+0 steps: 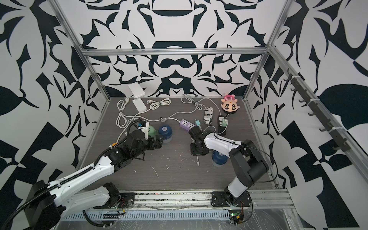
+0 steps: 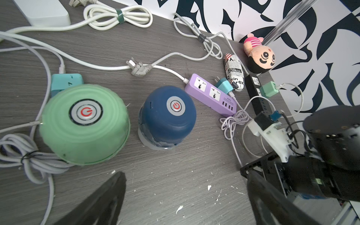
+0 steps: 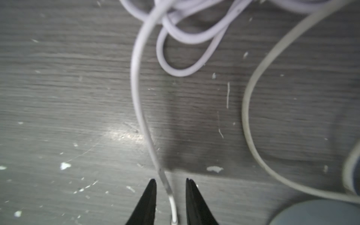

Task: Charge the cordless meat grinders
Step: Pick up the charging cable from the center of the board.

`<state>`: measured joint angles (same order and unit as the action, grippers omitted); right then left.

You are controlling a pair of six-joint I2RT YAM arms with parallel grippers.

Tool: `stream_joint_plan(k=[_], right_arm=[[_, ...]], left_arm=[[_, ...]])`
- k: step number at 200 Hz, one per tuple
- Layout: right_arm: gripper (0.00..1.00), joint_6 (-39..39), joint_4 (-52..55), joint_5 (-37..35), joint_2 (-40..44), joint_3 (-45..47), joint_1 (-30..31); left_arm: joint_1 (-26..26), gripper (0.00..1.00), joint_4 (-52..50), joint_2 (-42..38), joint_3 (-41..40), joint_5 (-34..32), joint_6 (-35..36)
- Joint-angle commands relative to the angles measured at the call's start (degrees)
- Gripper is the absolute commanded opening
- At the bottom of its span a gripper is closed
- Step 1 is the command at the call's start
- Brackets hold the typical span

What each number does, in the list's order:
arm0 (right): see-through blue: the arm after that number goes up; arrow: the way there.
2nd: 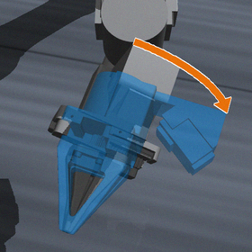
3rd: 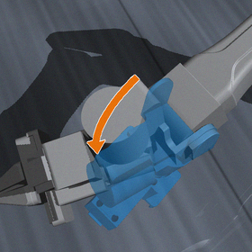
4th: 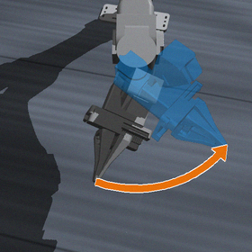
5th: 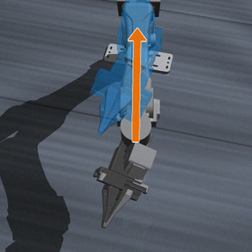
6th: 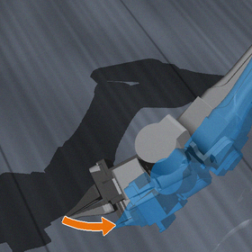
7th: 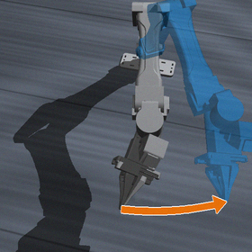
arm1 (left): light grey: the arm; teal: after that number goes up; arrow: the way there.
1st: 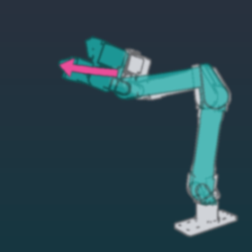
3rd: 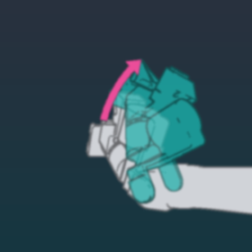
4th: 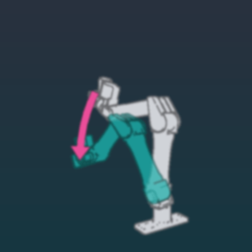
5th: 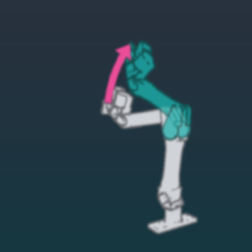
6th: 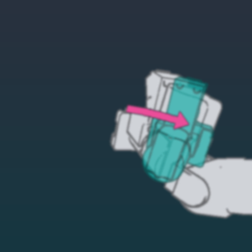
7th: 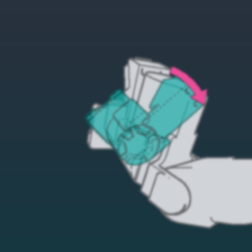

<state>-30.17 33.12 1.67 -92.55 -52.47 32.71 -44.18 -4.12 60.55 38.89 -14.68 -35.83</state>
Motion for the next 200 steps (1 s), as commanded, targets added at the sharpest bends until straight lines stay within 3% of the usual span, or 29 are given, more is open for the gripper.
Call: stream_joint_plan(k=[1, 29, 51, 73, 108, 137, 200], right_arm=[[0.27, -0.8, -2.3, -0.5, -0.7, 0.4, 0.2], [0.21, -0.9, -3.3, -0.2, -1.5, 1.2, 0.2], [0.00, -2.0, -4.3, 2.3, 0.5, 1.5, 0.2], [0.00, -3.6, -4.0, 4.1, 4.5, 0.0, 0.0], [0.00, -7.8, -4.5, 9.4, 9.6, -5.3, -1.5], [0.00, -13.7, -9.4, 13.4, 12.7, -8.1, -3.5], [0.00, -27.6, -23.5, 15.5, 15.7, -5.8, -4.5]], left_arm=[[0.3, 0.99, 0.5, -0.4, -1.1, 0.6, -0.7], [0.3, 0.99, 0.9, -0.3, -1.2, 1.0, -0.8], [0.3, 1.00, 2.7, -0.4, -1.7, 2.2, -1.0], [0.5, 0.99, 8.1, -0.1, -2.8, 6.7, -1.1], [0.7, 0.90, 23.5, 3.2, -4.6, 16.0, -3.4], [0.9, 0.80, 29.8, 8.6, -1.9, 22.7, -5.8], [0.9, 0.70, 40.8, 15.9, -1.9, 26.3, -8.9]])
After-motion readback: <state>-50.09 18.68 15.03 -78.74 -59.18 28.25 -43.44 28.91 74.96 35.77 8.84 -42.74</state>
